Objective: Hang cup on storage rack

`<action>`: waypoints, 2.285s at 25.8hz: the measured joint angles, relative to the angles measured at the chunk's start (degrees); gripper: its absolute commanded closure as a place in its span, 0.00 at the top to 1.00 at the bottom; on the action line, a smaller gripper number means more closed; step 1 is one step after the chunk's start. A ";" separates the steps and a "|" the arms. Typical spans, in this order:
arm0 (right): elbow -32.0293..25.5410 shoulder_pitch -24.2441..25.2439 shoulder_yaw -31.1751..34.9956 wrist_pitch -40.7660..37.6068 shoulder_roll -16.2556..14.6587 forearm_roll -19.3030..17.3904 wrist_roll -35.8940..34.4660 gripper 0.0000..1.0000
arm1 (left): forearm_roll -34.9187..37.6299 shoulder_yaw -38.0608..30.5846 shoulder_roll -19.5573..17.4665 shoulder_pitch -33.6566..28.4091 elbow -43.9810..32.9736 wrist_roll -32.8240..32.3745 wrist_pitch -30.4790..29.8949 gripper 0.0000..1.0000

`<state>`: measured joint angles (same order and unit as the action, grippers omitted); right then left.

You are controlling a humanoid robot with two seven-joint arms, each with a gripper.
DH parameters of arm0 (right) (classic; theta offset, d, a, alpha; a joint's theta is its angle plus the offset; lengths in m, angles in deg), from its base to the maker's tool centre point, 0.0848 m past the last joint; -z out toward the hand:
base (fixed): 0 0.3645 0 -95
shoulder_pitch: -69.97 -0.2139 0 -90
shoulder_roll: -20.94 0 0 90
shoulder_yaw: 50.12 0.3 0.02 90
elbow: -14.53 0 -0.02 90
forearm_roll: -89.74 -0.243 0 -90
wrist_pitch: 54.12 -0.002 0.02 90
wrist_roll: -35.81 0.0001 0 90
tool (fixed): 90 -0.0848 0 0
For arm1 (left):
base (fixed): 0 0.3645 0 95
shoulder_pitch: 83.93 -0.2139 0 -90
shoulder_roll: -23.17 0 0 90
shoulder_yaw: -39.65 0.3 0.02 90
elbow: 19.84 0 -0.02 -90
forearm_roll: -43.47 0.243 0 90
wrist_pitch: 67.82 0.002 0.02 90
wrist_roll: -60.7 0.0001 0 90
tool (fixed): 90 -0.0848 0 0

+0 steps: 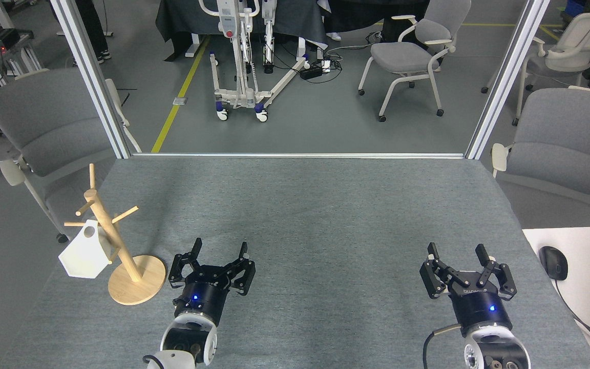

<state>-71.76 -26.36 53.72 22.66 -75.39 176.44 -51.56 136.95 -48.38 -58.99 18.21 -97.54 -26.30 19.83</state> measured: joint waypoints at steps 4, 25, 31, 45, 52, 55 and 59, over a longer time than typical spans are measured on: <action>-0.07 0.06 -0.30 -0.20 -0.18 -0.09 0.00 1.00 | -0.45 2.84 -0.06 -0.74 -2.30 -0.66 2.76 0.99; -0.27 2.05 -0.57 -0.10 -0.33 -0.39 -0.59 1.00 | -0.58 4.47 -0.06 -2.73 -6.33 -3.36 3.69 0.99; -0.47 2.41 -0.59 -0.10 -0.30 -0.38 -0.71 1.00 | -0.58 4.44 -0.10 -2.80 -6.38 -3.37 3.69 0.99; -0.64 2.01 -0.83 -0.15 0.04 -0.38 -0.79 1.00 | -3.91 4.57 -0.10 -2.82 -5.80 -3.37 4.30 0.99; -0.57 1.48 -1.74 0.23 1.63 -0.08 -0.90 1.00 | -7.58 4.57 -0.10 -2.82 -5.66 -3.27 3.66 0.99; 0.48 -0.24 -1.46 0.40 1.89 -0.23 -0.90 1.00 | -8.82 4.50 -0.15 -2.82 -5.59 -3.19 2.69 0.99; 1.51 -1.66 -1.13 0.45 2.46 -0.36 -0.90 1.00 | -9.82 4.40 -0.16 -2.81 -5.09 -3.18 1.19 0.99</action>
<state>-70.24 -28.01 52.59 23.11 -72.93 176.08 -52.45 127.13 -43.98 -59.14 15.40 -102.64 -29.48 21.02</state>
